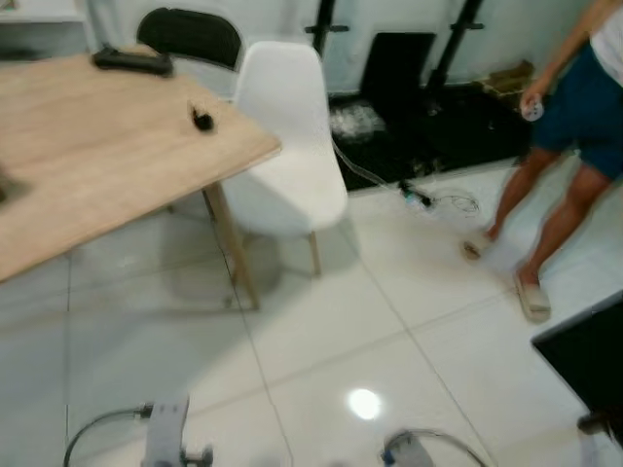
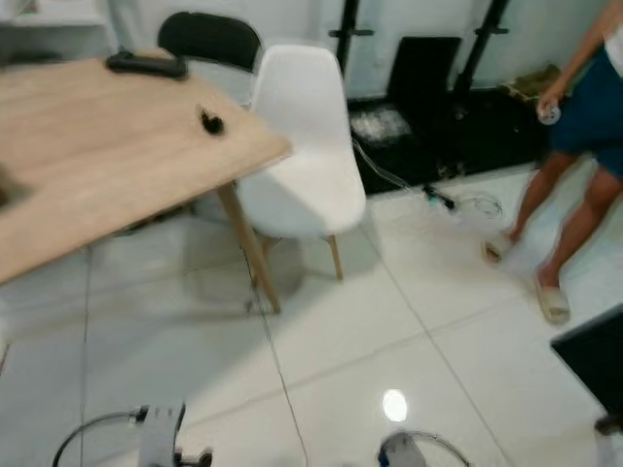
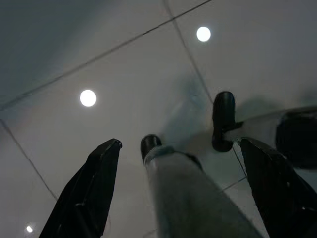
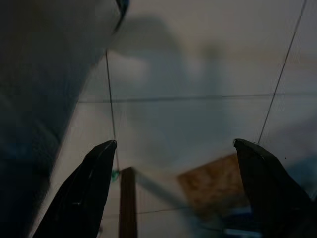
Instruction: Picking trash to rubbish bin
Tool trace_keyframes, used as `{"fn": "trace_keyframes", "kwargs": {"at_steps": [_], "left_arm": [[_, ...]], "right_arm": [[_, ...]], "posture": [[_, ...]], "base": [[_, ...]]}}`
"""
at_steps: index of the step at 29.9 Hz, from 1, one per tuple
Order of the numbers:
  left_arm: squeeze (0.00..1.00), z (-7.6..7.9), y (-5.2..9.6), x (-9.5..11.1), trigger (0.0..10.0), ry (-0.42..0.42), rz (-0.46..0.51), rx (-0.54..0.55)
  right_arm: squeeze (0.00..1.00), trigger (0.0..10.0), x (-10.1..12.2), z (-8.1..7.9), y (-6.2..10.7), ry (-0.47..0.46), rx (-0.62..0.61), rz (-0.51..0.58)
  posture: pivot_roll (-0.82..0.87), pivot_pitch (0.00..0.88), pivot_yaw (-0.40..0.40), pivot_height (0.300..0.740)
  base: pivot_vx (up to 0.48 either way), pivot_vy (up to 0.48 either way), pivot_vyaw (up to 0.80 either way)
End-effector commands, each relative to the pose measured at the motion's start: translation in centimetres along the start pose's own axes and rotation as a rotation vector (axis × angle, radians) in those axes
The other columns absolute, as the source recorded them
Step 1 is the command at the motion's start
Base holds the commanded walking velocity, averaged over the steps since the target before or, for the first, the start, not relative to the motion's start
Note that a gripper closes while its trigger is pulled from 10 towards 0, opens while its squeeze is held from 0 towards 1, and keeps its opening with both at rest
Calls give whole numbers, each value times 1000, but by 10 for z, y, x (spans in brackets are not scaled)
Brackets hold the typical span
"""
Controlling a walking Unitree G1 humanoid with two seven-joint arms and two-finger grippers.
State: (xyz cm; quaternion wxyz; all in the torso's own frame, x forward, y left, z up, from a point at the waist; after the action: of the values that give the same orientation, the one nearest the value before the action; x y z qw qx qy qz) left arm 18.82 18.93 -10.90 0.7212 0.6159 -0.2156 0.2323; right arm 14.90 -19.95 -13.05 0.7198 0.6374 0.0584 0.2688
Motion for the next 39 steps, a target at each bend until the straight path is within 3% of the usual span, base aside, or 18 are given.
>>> {"fn": "trace_keyframes", "kwargs": {"at_steps": [1,8,16,29,35,39], "left_arm": [[0,3,1,-7,10000,-6,-26,-6],[0,3,1,-9,10000,-6,-30,-5],[0,3,1,-9,10000,-9,-31,-7],[0,4,1,-9,10000,0,-29,-7],[0,3,1,-10,10000,4,-30,-3],[0,2,1,-9,10000,8,-27,-1]], "right_arm": [[0,10000,-7,2,0,-5,-5,-17],[0,10000,0,-9,-1,11,8,-8],[0,10000,2,-11,-1,27,13,-6],[0,10000,-15,10,2,56,-4,-31],[0,10000,-17,9,2,61,-1,-33],[0,10000,-9,-2,0,67,12,-22]], "posture": [[194,97,-67,740],[194,93,-70,740],[194,90,-72,740],[194,91,-74,740],[197,93,-76,740],[196,97,-73,740]], "base": [[0,0,-781],[0,0,-781],[0,0,-781],[0,0,-779],[0,0,-779],[0,0,-781]]}}
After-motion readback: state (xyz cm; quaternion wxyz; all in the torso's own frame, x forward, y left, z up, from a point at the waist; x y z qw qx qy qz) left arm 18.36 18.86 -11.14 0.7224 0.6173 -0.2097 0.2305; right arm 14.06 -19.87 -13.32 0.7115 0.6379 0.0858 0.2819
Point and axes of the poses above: a point about 5 cm out from each wrist's last joint towards the gripper, its own y axis pointing back from the gripper into the wrist, its own x axis along the axis of the wrist's last joint, z = x × y, the point moved 3 cm from there along -y, pointing out of the wrist towards the gripper, and after that the axes turned 2 degrees about y, right-handed, at the moved point
